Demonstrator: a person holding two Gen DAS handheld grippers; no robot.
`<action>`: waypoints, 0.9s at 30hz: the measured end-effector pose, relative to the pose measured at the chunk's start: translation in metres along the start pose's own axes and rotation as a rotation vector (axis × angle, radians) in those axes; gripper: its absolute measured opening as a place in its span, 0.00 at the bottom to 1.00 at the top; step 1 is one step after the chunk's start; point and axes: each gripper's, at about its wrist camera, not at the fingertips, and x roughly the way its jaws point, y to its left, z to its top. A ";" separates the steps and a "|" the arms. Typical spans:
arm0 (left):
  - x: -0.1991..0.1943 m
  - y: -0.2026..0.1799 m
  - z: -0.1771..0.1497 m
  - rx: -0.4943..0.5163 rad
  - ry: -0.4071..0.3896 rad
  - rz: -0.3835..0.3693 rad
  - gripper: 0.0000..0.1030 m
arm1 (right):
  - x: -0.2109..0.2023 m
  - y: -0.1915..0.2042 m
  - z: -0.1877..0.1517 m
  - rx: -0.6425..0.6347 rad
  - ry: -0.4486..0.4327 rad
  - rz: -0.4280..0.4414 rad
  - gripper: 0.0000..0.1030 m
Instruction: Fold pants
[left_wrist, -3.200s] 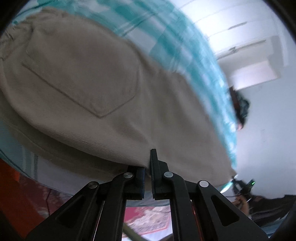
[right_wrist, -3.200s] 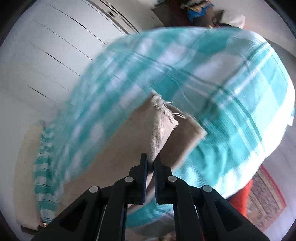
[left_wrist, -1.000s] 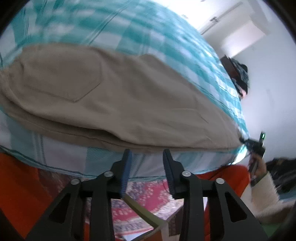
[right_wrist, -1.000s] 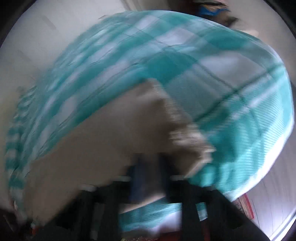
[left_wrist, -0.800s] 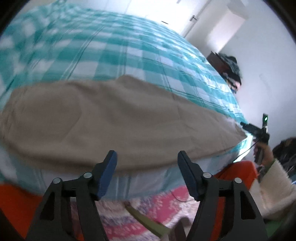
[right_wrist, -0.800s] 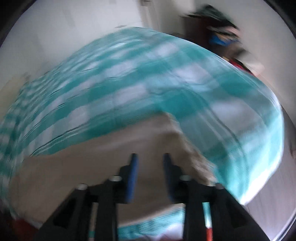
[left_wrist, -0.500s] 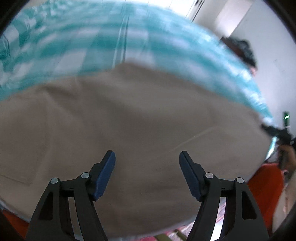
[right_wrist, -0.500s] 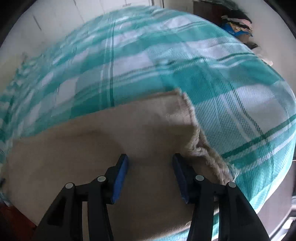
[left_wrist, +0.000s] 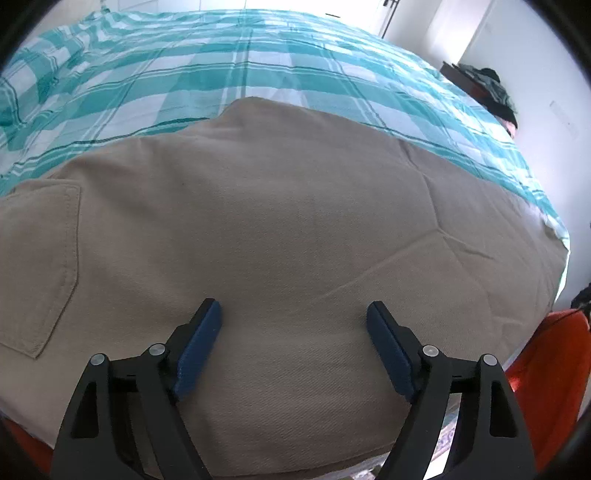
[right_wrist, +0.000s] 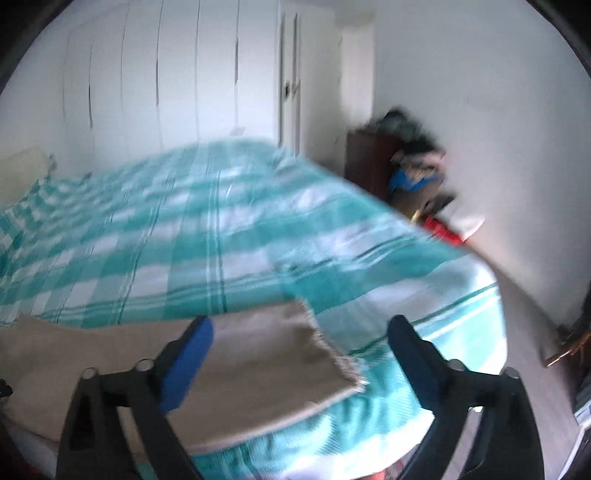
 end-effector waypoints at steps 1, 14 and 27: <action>0.001 -0.001 0.000 0.002 -0.001 0.001 0.82 | -0.010 -0.001 -0.003 0.012 -0.031 -0.019 1.00; 0.004 -0.002 -0.005 0.032 -0.014 0.000 0.84 | 0.003 -0.033 -0.006 0.180 0.033 -0.076 1.00; 0.007 -0.003 -0.005 0.050 -0.020 0.006 0.85 | 0.013 0.021 -0.005 -0.073 0.044 -0.084 1.00</action>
